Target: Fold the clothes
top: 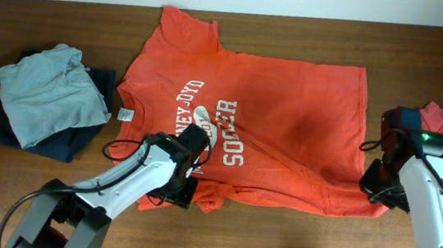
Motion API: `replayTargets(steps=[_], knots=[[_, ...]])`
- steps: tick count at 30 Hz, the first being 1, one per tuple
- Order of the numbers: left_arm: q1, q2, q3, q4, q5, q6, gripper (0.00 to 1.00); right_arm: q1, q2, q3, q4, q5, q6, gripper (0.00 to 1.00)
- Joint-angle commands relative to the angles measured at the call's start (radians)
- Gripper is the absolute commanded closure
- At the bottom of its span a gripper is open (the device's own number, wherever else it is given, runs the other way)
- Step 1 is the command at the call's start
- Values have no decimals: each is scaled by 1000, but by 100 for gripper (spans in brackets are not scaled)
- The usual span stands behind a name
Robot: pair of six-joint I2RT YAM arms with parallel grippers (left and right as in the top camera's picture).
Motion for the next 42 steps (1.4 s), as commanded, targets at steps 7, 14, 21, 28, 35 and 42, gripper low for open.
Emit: replayTargets(steps=[7,14,21,28,35,42], knots=[[-1,83,-6,6,-14,-47,100,-1,-5,16,14,1,5,96],[-1,35,215,-416,119,40,100,-1,-5,16,16,2,-3,96],[0,10,307,-459,40,78,100,-1,-5,16,19,1,-3,96],[109,54,307,-237,-175,79,100,-1,-5,16,26,0,-14,96],[240,143,307,-138,-164,79,49,-1,-5,16,35,-11,-21,96],[196,113,362,-315,32,117,50,-1,-5,16,35,-10,-23,96]])
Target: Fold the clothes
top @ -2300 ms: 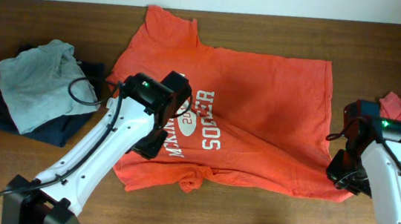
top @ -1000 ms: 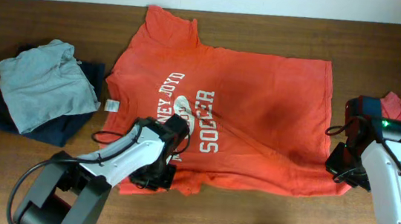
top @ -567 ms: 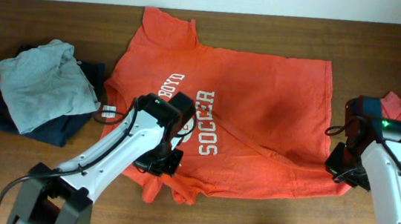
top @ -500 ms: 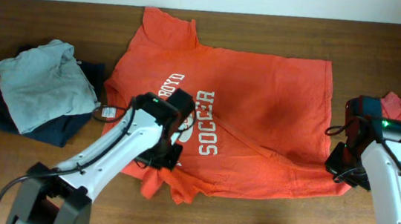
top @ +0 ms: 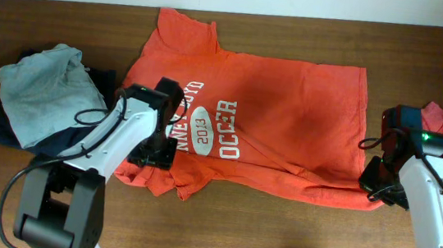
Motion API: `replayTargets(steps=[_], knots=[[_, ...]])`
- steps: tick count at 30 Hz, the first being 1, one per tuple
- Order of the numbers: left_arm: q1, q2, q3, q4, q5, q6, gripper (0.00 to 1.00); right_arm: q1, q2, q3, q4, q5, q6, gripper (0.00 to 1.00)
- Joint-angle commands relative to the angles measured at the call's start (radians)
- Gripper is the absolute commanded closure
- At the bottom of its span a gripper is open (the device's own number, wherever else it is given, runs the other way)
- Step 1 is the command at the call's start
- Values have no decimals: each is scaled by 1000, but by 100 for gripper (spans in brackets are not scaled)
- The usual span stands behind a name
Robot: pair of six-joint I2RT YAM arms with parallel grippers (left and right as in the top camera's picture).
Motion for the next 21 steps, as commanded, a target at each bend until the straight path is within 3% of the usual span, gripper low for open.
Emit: replayTargets(steps=[1,10,15,21], knots=[[-55,-37,37,-36,95,45,50,-1,-5,16,2,5,-4,96],[-294,-43,-34,7,69,69,44,-1,-5,16,3,-4,-11,96],[-306,-43,-77,60,69,69,45,-1,-5,16,4,-10,-11,96],[-306,-43,-122,132,69,69,56,-1,-5,16,10,-11,-11,96]])
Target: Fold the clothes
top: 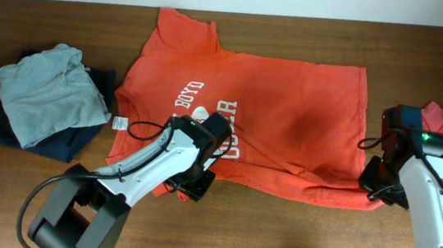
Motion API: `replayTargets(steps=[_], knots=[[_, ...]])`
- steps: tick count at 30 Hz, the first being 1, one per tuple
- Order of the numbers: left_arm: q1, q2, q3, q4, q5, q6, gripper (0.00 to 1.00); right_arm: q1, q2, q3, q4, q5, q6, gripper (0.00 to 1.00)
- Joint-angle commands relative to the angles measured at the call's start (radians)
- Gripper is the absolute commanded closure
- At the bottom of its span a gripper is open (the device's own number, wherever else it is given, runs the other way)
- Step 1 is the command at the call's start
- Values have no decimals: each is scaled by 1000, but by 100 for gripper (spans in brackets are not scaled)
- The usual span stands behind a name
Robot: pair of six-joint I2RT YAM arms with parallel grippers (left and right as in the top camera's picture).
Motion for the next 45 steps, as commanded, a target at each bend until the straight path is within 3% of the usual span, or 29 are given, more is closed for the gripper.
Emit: replayTargets(steps=[1,5,7,12,14,19,24,27,28,29,31,34,35,42,43,44,45], knots=[[0,-22,-40,56,0,13,67,-1,-5,16,5,-8,-2,96],[1,-22,-45,69,-14,13,100,-1,-5,16,6,-14,-2,96],[1,-22,-30,13,-10,12,100,-1,-5,16,7,-14,-2,96],[1,-23,131,-406,-4,12,100,-2,-5,16,29,-13,-2,96],[1,-23,181,-496,35,12,100,-2,-5,16,39,-13,-2,96],[1,-23,235,-599,136,12,100,-2,-5,16,35,-13,-2,96],[0,-25,234,-599,227,13,100,-2,-5,16,10,-1,-2,96],[0,-25,234,-599,257,13,98,-2,-5,16,-2,2,-2,96],[0,-25,234,-599,256,13,92,-2,-5,16,-4,2,-2,95],[0,-25,234,-599,253,13,77,-2,-5,16,-8,2,-2,96],[1,-25,234,-594,206,12,57,-2,-5,16,-15,2,-2,94],[2,-25,234,-577,125,-21,33,-2,-5,16,-18,6,-2,92],[3,-25,234,-562,101,-44,29,-2,-5,16,-18,11,-2,91],[61,-25,196,-367,-112,-232,25,-2,-5,16,-14,17,-2,80],[82,-25,190,-326,-118,-241,27,-2,-5,16,-13,17,-2,81],[111,-25,183,-271,-115,-243,36,-2,-5,16,-10,16,-2,85],[145,-24,179,-214,-116,-248,52,-2,-5,16,-6,10,-2,92]])
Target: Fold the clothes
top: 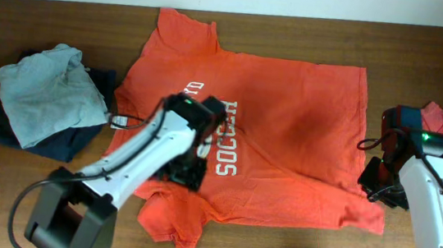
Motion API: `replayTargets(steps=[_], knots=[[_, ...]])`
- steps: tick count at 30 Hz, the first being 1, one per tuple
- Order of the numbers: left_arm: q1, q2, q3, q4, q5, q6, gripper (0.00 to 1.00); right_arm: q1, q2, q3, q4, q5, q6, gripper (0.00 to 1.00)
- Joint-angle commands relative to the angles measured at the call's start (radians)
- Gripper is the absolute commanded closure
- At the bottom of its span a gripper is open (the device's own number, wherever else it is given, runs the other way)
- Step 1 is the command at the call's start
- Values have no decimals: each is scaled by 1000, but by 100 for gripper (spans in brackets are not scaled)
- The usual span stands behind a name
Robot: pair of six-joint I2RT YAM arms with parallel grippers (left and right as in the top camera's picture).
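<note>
An orange T-shirt (288, 114) with white "SOCCER" print lies spread on the brown table, collar to the left and hem to the right. Its near sleeve (171, 222) lies flat toward the table's front edge. My left gripper (187, 168) points down onto the shirt just left of the print; the arm hides its fingers. My right gripper (374, 183) sits at the shirt's hem on the right, its fingers hidden under the wrist.
A pile of grey and navy clothes (42, 101) sits at the left of the table. A red garment lies at the right edge behind the right arm. The table's far edge meets a white wall.
The shirt's near side, folded up under the print before, now lies spread toward the front with the near sleeve flat. My left gripper sits slightly farther back on the shirt. The right arm has not moved.
My left gripper was first at the shirt's bunched near sleeve. Then it was at the left near the collar, with the near edge tucked up. Then it was back under the print. Now the near side lies spread out. The right gripper stayed at the hem throughout.
</note>
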Motion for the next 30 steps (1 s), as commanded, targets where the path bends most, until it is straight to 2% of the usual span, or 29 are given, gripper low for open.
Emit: replayTargets(steps=[1,3,4,5,7,9,11,15,23,26,30], knots=[[115,-22,-23,140,-87,-88,63,-2,-5,16,11,10,0,95],[173,-20,-23,236,-87,-73,86,-2,-5,16,33,-22,0,96],[198,-20,-23,286,-86,-56,92,-2,-5,16,48,-41,-1,96],[233,-19,-23,367,-83,-3,94,-2,-5,16,85,-86,-29,96],[259,-19,-23,442,-83,42,95,-2,-5,16,166,-192,-121,95],[277,-9,-23,518,-88,106,96,-2,3,15,304,-412,-306,91],[293,35,-23,575,-87,128,96,-2,47,15,395,-477,-302,96],[317,145,-23,653,-76,158,96,-2,198,15,482,-531,-288,96],[323,239,-23,752,-79,172,95,-1,460,15,675,-621,-288,96],[335,265,-23,760,-80,172,94,-2,576,15,785,-607,-288,96],[353,272,-23,755,-80,172,94,-3,673,15,877,-492,-286,96]])
